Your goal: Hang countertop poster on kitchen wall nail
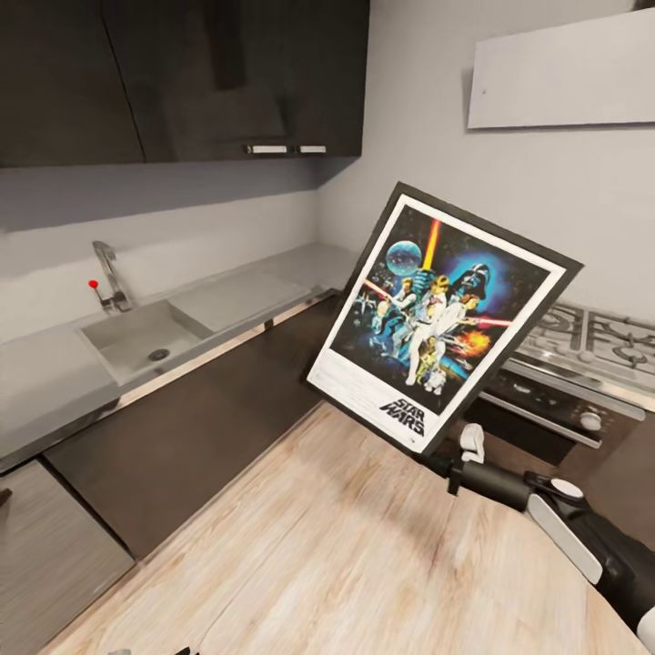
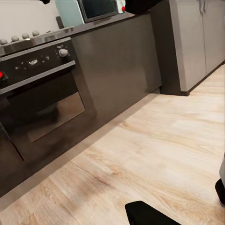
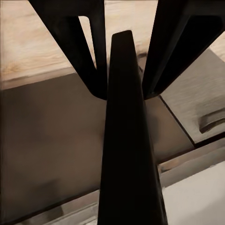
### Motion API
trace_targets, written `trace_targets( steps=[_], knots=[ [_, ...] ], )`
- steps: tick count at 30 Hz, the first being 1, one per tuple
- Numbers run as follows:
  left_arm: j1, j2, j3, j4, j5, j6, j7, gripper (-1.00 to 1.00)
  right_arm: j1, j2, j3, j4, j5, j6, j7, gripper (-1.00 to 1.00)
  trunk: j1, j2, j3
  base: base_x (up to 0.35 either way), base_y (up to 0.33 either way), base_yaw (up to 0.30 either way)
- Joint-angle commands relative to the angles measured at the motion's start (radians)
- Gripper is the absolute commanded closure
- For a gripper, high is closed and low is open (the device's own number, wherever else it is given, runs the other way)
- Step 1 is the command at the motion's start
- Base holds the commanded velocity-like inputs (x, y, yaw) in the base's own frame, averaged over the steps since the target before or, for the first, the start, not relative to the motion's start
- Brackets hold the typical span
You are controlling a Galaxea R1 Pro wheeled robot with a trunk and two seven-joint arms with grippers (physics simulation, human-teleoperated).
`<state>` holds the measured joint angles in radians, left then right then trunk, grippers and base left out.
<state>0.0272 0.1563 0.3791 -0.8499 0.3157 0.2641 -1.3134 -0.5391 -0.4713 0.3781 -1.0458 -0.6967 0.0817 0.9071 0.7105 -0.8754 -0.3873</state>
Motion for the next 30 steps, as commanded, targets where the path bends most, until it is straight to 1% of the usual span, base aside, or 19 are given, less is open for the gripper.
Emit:
trace_targets(
  steps=[1, 2, 3, 7, 24, 30],
  knots=[
    [0.0, 0.0, 0.0, -0.001, 0.003, 0.011, -0.002, -1.0, 0.019, -0.002, -0.014, -0.016, -0.011, 0.011, -0.005, 1.0, -0.004, 0.006, 0.004, 0.0, 0.0, 0.074],
    [0.0, 0.0, 0.0, -0.001, 0.003, 0.011, -0.002, -1.0, 0.052, -0.004, -0.042, -0.043, -0.01, 0.014, -0.016, 1.0, -0.008, 0.013, 0.009, 0.0, 0.0, 0.074],
    [0.0, 0.0, 0.001, -0.002, 0.004, 0.011, -0.003, -1.0, 0.102, -0.006, -0.081, -0.091, -0.008, 0.02, -0.028, 1.0, -0.011, 0.02, 0.014, 0.0, 0.0, 0.074],
    [0.0, 0.0, 0.002, -0.006, 0.005, 0.011, -0.004, -1.0, 0.125, -0.007, -0.098, -0.116, -0.008, 0.022, -0.034, 1.0, -0.027, 0.048, 0.033, 0.0, 0.0, 0.074],
    [0.0, 0.0, 0.001, -0.003, 0.005, 0.011, -0.004, -1.0, 0.128, -0.007, -0.1, -0.118, -0.007, 0.023, -0.034, 1.0, -0.092, 0.167, 0.114, 0.0, 0.0, 0.073],
    [0.0, 0.0, 0.0, -0.003, 0.005, 0.012, -0.004, -1.0, 0.128, -0.007, -0.1, -0.117, -0.007, 0.024, -0.034, 1.0, -0.115, 0.209, 0.136, 0.0, 0.0, 0.031]
  ],
)
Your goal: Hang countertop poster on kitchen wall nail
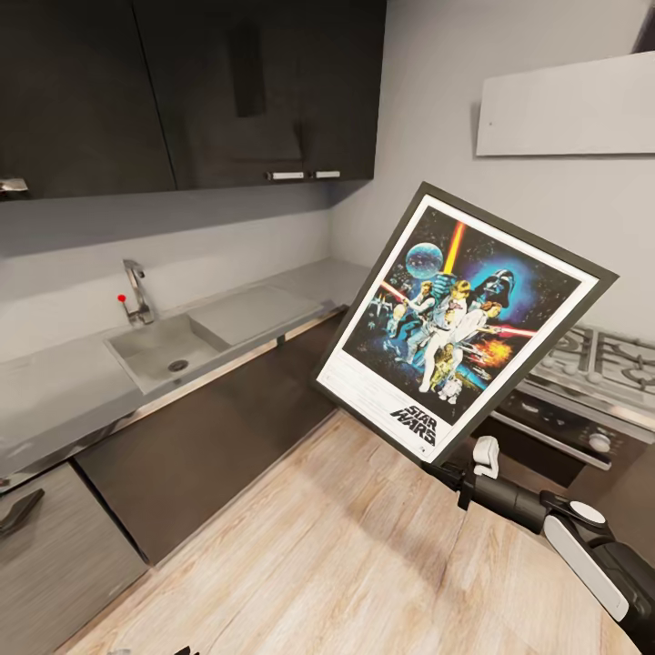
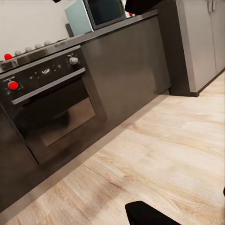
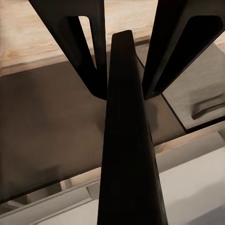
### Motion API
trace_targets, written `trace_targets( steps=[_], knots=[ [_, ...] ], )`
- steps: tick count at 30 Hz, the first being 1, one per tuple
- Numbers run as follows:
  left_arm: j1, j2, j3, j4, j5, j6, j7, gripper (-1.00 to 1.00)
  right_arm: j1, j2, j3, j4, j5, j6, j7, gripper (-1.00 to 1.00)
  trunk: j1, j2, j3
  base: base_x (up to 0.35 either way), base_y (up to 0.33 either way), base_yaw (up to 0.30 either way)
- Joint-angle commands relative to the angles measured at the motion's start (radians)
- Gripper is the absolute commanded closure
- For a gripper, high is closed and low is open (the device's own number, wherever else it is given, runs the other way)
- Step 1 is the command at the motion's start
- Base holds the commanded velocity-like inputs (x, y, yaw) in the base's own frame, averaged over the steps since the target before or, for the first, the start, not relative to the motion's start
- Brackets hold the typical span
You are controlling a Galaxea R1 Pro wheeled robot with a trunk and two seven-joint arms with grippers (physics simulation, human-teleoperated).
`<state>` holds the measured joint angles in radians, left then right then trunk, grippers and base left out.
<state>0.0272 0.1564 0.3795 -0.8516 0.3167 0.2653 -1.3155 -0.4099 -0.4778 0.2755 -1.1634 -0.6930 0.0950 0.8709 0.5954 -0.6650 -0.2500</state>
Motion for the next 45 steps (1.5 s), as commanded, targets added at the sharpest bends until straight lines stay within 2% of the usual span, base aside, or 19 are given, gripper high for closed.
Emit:
trace_targets(
  steps=[1, 38, 45],
  knots=[
    [0.0, 0.0, 0.0, -0.001, 0.004, 0.011, -0.002, -1.0, -0.001, -0.001, 0.002, 0.0, -0.011, 0.011, 0.002, 1.0, -0.004, 0.006, 0.002, 0.0, 0.0, 0.013],
    [0.0, 0.0, -0.001, -0.001, 0.003, 0.014, -0.001, -1.0, 0.0, -0.001, 0.0, 0.002, -0.013, 0.011, 0.002, 1.0, -0.145, 0.265, 0.119, 0.0, 0.0, 0.001],
    [0.0, 0.001, 0.001, -0.001, 0.003, 0.015, -0.001, -1.0, 0.0, -0.001, 0.0, 0.003, -0.013, 0.011, 0.002, 1.0, -0.145, 0.265, 0.119, 0.0, 0.0, 0.0]
  ],
)
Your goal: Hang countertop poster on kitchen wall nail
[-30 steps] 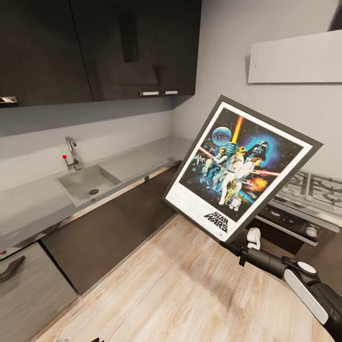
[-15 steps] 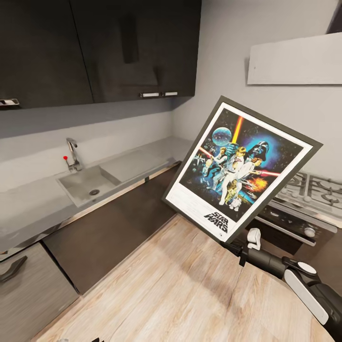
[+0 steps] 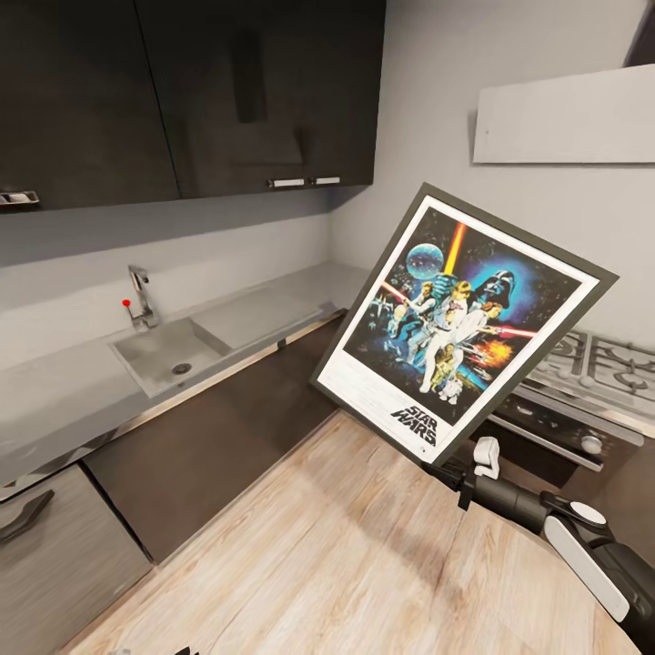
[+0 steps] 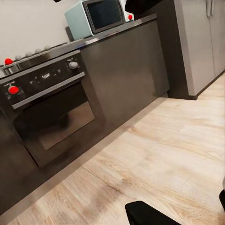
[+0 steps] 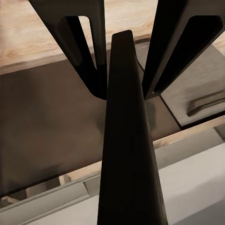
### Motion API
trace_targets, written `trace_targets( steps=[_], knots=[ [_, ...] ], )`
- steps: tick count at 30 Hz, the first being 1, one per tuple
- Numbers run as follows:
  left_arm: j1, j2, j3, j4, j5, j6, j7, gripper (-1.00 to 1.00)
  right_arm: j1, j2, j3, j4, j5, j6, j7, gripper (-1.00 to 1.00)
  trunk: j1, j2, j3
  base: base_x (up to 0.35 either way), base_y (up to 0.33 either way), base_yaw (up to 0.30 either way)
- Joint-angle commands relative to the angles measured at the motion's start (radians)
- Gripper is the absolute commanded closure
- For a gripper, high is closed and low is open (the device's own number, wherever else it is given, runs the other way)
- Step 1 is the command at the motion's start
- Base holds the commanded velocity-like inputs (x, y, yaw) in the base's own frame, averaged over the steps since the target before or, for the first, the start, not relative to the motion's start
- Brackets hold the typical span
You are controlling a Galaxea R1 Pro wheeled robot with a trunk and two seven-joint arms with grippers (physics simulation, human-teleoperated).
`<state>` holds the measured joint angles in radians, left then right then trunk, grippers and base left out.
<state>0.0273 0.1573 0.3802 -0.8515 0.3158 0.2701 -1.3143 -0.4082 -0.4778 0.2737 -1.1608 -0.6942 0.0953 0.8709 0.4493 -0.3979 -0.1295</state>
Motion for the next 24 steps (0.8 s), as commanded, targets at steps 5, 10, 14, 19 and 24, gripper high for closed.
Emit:
trace_targets(
  steps=[5, 10, 14, 19, 24],
  knots=[
    [0.0, 0.0, 0.0, -0.001, 0.003, 0.011, -0.002, -1.0, -0.001, -0.001, 0.002, 0.0, -0.011, 0.011, 0.002, 1.0, 0.001, -0.002, -0.002, 0.0, 0.0, 0.0],
    [0.0, 0.0, 0.0, -0.001, 0.004, 0.011, -0.002, -1.0, -0.001, -0.001, 0.002, 0.0, -0.011, 0.011, 0.002, 1.0, 0.001, -0.002, -0.002, 0.0, 0.0, 0.0],
    [0.0, 0.0, 0.0, -0.001, 0.004, 0.011, -0.002, -1.0, -0.001, -0.001, 0.002, 0.0, -0.011, 0.011, 0.002, 1.0, 0.001, -0.002, -0.002, 0.0, 0.0, 0.0],
    [0.0, -0.001, 0.0, -0.001, 0.004, 0.011, -0.002, -1.0, -0.001, -0.001, 0.002, 0.0, -0.011, 0.011, 0.002, 1.0, 0.001, -0.002, -0.002, 0.0, 0.0, 0.0],
    [0.0, 0.0, 0.002, -0.001, 0.004, 0.008, -0.003, -1.0, -0.002, -0.001, 0.001, 0.0, -0.011, 0.011, 0.002, 1.0, 0.001, -0.002, -0.002, 0.0, 0.0, 0.0]
  ],
)
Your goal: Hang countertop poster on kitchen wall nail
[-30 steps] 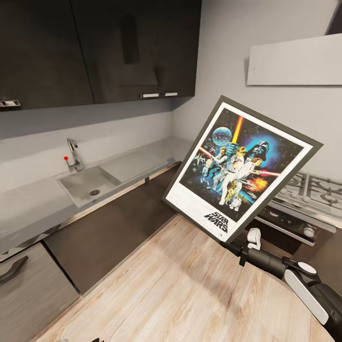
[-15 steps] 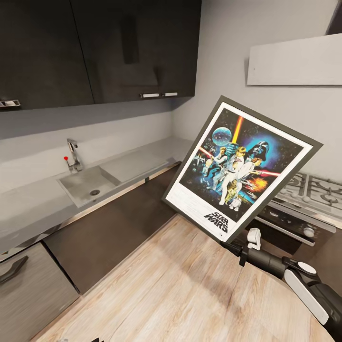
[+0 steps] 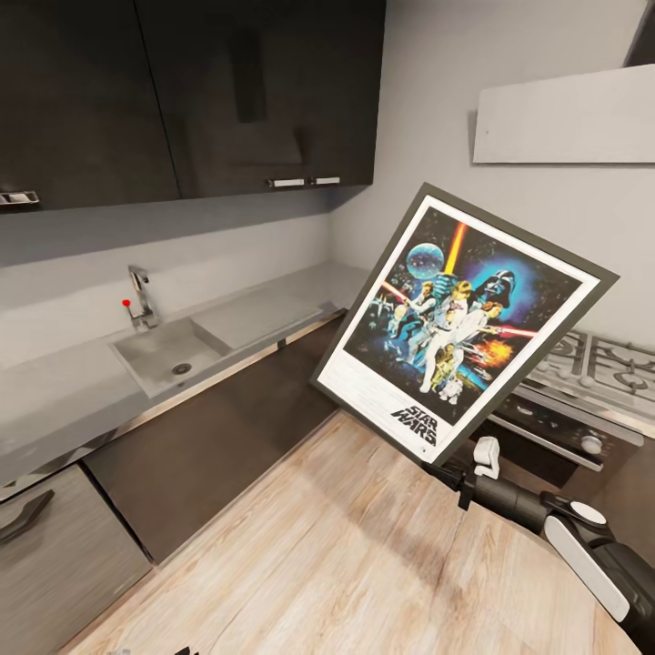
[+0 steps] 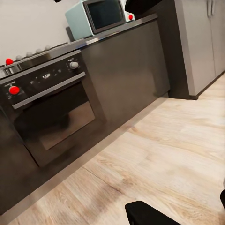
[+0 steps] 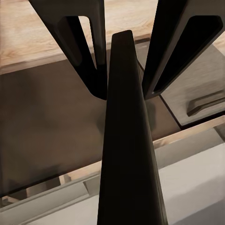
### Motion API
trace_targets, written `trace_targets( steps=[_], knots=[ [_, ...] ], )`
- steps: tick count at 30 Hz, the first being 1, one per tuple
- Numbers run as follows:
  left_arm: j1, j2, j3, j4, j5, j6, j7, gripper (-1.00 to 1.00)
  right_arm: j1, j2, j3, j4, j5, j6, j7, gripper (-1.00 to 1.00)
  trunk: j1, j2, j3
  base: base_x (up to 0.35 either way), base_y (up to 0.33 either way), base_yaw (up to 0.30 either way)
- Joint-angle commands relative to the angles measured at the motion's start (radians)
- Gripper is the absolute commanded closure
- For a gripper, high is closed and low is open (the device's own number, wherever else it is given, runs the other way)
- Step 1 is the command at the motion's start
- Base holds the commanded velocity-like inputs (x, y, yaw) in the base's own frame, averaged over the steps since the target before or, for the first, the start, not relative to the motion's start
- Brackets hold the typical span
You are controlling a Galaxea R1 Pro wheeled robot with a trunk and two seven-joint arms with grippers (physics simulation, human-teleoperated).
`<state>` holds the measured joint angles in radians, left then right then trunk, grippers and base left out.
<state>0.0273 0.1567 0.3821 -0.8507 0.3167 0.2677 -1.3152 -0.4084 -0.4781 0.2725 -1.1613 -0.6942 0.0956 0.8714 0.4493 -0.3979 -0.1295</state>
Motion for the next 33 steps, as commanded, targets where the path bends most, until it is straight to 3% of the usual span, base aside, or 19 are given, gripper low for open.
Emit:
trace_targets(
  steps=[1, 10, 25, 33],
  knots=[
    [0.0, 0.0, 0.0, -0.001, 0.004, 0.01, -0.002, -1.0, -0.001, -0.001, 0.001, 0.0, -0.011, 0.011, 0.002, 1.0, 0.001, -0.002, -0.002, 0.0, 0.0, 0.0],
    [0.0, 0.0, 0.002, -0.002, 0.004, 0.006, -0.002, -1.0, 0.004, -0.001, -0.034, 0.001, -0.011, 0.012, 0.003, 1.0, 0.001, -0.002, -0.002, -0.121, 0.0, 0.0],
    [0.0, 0.0, 0.009, -0.001, 0.004, 0.005, -0.002, -1.0, 0.005, -0.001, -0.037, 0.0, -0.011, 0.01, 0.003, 1.0, 0.001, -0.002, -0.002, -0.229, 0.0, 0.196],
    [0.0, 0.0, 0.012, -0.001, 0.004, 0.005, -0.002, -1.0, 0.005, -0.001, -0.036, 0.0, -0.011, 0.01, 0.003, 1.0, 0.001, -0.002, -0.002, -0.321, 0.0, 0.074]
  ],
)
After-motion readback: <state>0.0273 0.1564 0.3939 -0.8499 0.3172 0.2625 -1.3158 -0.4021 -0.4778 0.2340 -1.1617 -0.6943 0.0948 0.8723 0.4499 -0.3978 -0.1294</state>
